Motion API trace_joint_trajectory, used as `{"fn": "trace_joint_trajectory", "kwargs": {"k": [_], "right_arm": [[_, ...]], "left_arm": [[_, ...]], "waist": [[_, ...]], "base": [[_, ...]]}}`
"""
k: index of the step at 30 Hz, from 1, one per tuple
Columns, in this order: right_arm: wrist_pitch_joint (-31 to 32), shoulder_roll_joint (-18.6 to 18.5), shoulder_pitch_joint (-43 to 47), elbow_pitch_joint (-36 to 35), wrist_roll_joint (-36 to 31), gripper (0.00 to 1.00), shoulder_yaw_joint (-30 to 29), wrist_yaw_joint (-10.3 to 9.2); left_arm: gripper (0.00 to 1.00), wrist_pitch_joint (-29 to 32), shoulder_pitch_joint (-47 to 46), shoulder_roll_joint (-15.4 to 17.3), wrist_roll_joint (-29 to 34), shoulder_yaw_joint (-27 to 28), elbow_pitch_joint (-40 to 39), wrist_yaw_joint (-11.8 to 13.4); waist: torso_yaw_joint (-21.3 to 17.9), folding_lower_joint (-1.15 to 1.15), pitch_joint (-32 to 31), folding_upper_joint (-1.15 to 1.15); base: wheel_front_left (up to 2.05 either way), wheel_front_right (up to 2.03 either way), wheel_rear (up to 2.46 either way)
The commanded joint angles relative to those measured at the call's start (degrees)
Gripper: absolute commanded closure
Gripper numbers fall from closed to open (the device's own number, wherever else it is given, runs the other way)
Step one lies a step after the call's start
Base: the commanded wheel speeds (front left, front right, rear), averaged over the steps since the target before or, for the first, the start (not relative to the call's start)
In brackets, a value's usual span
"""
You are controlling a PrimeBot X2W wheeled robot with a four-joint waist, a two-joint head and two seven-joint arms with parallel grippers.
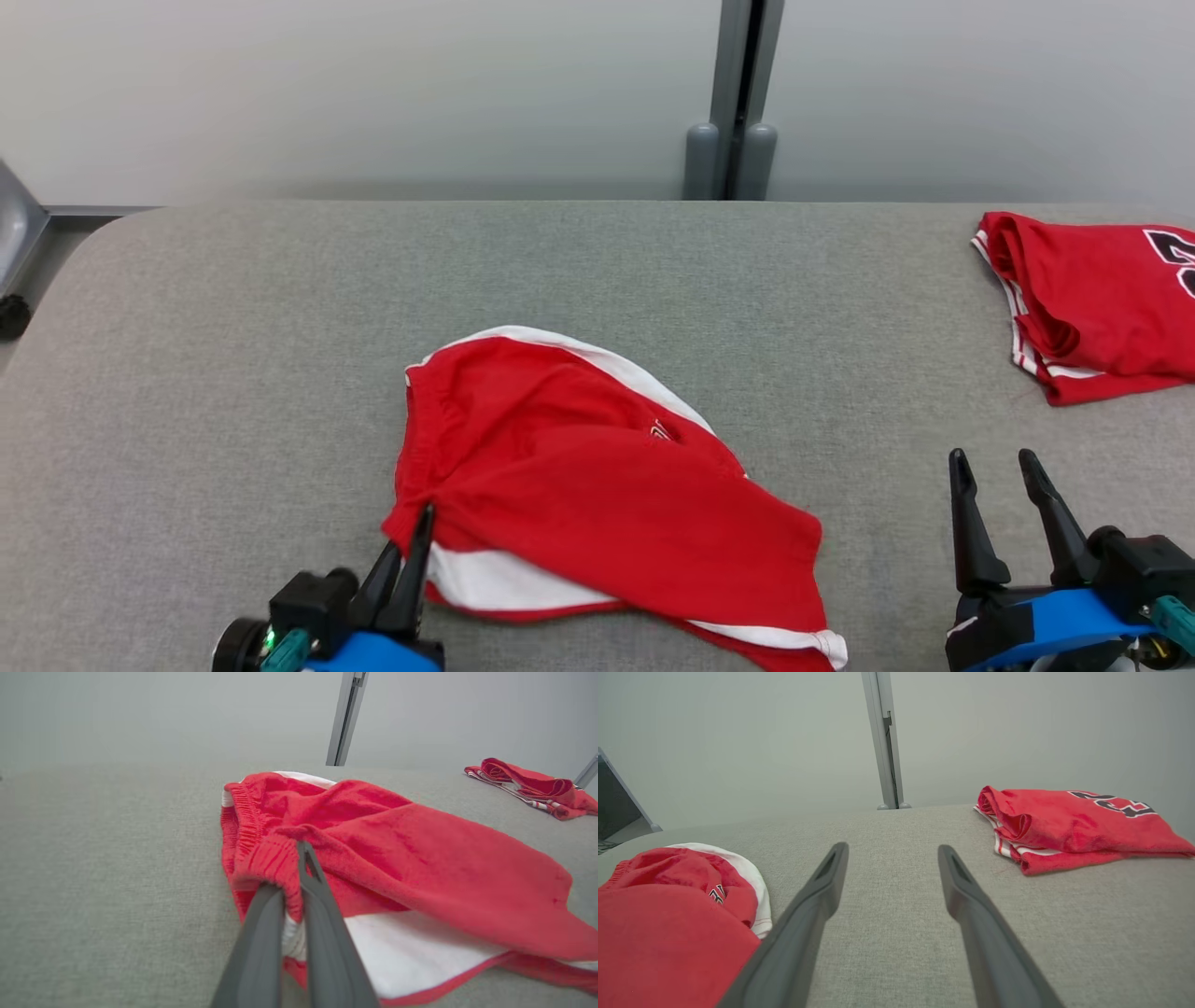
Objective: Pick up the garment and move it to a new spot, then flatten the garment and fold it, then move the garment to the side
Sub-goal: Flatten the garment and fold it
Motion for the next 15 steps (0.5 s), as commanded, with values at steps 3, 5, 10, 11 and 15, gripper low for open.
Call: {"fn": "trace_joint_trajectory", "kwargs": {"k": [3,5,10,11,15], "right_arm": [[-0.3,-0.1,0.1,0.3,0.4,0.0,0.2,0.01],[-0.3,-0.1,0.1,0.5,0.4,0.0,0.3,0.01],[-0.3,-0.1,0.2,0.9,0.2,0.0,0.3,0.01],[-0.2,-0.1,0.3,1.0,0.2,0.0,0.2,0.01],[-0.1,-0.1,0.4,1.2,0.0,0.0,0.2,0.01]], "left_arm": [[1.0,-0.2,2.6,1.1,-0.7,1.0,-0.8,0.8],[1.0,-0.2,3.8,1.6,-1.0,1.4,-0.5,1.2],[0.0,-0.2,4.8,1.6,-1.4,1.8,0.1,1.7],[0.0,-0.2,4.6,1.4,-1.3,1.9,-0.3,1.7],[0.0,-0.2,3.5,0.7,-0.7,3.5,-4.1,1.9]], "waist": [[0.5,0.0,0.0,0.0],[0.7,0.0,-0.1,0.0],[0.7,0.0,-0.3,0.0],[0.6,0.0,-0.4,0.0],[0.5,0.0,-0.7,0.0]], "base": [[0.0,0.0,0.0],[0.0,0.0,0.0],[0.0,0.0,0.0],[0.0,0.0,0.0],[0.0,0.0,0.0]]}}
